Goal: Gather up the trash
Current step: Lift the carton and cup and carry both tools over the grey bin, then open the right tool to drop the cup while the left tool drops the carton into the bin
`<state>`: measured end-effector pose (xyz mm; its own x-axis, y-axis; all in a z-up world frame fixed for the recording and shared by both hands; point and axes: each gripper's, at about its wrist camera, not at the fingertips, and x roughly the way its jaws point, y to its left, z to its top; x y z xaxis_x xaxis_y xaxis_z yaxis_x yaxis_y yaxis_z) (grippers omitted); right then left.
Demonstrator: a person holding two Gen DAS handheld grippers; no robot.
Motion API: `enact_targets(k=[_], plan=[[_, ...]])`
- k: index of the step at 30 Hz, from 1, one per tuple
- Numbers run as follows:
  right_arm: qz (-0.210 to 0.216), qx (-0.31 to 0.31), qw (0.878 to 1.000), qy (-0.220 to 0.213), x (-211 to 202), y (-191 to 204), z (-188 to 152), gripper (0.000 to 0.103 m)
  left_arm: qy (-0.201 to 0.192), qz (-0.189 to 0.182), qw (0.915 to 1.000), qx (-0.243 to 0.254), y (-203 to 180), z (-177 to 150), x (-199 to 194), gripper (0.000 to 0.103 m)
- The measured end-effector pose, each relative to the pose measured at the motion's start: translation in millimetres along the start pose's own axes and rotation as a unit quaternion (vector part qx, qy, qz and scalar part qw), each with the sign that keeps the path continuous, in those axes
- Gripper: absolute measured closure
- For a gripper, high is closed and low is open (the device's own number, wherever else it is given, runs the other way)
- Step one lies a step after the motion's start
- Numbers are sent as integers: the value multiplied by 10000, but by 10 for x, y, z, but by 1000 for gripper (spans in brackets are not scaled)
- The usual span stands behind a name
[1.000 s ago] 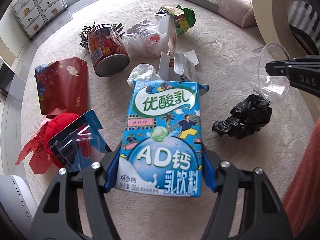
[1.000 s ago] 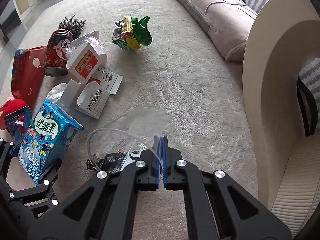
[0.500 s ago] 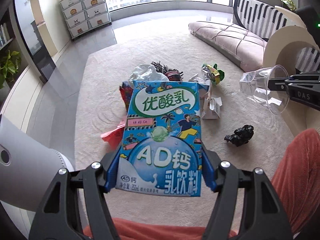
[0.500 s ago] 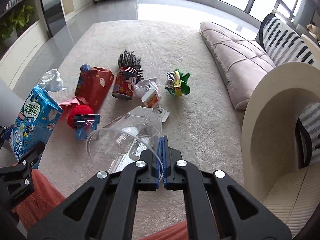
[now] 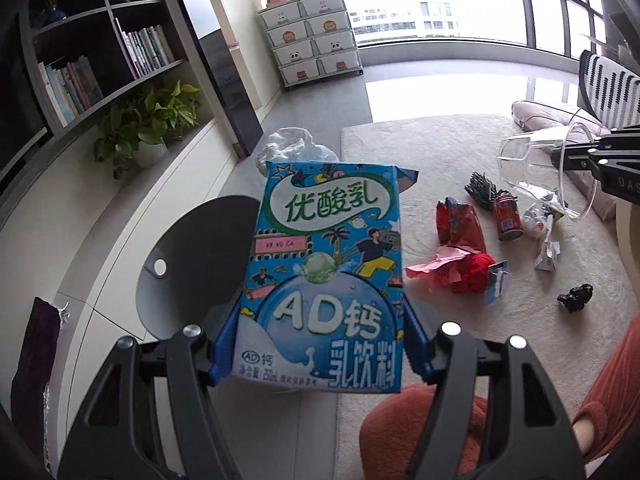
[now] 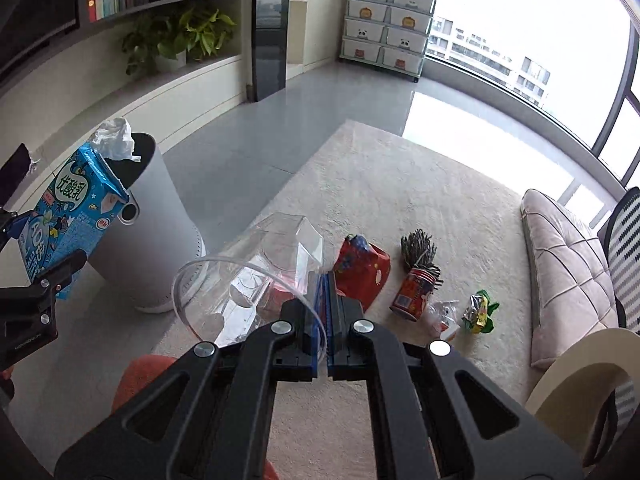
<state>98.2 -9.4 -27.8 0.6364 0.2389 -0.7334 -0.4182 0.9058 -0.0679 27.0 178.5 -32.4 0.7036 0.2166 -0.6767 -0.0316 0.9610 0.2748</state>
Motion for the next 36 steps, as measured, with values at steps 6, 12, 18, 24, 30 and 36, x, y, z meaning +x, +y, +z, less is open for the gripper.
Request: enact_targets(k=[6, 12, 18, 24, 30, 36], plan=[[582, -615, 9956, -390, -51, 694, 566, 101, -5, 644, 9971, -414, 744, -21, -94, 36], [1056, -1128, 9864, -554, 91, 1415, 1043, 101, 47, 1060, 9909, -824, 1324, -91, -129, 36], [1344, -1612, 9774, -259, 412, 2145, 1261, 101, 259, 1237, 9848, -1195, 1717, -283, -86, 36], [1340, -1893, 9725, 196, 734, 2530, 1203, 99, 403, 1311, 9819, -1304, 1906, -394, -40, 36], [1305, -1911, 9712, 572, 952, 2559, 1187, 87, 432, 1242, 9831, -1276, 1904, -387, 44, 36], [1300, -1817, 9733, 528, 933, 2467, 1221, 59, 426, 1125, 9848, -1254, 1884, -328, 155, 36]])
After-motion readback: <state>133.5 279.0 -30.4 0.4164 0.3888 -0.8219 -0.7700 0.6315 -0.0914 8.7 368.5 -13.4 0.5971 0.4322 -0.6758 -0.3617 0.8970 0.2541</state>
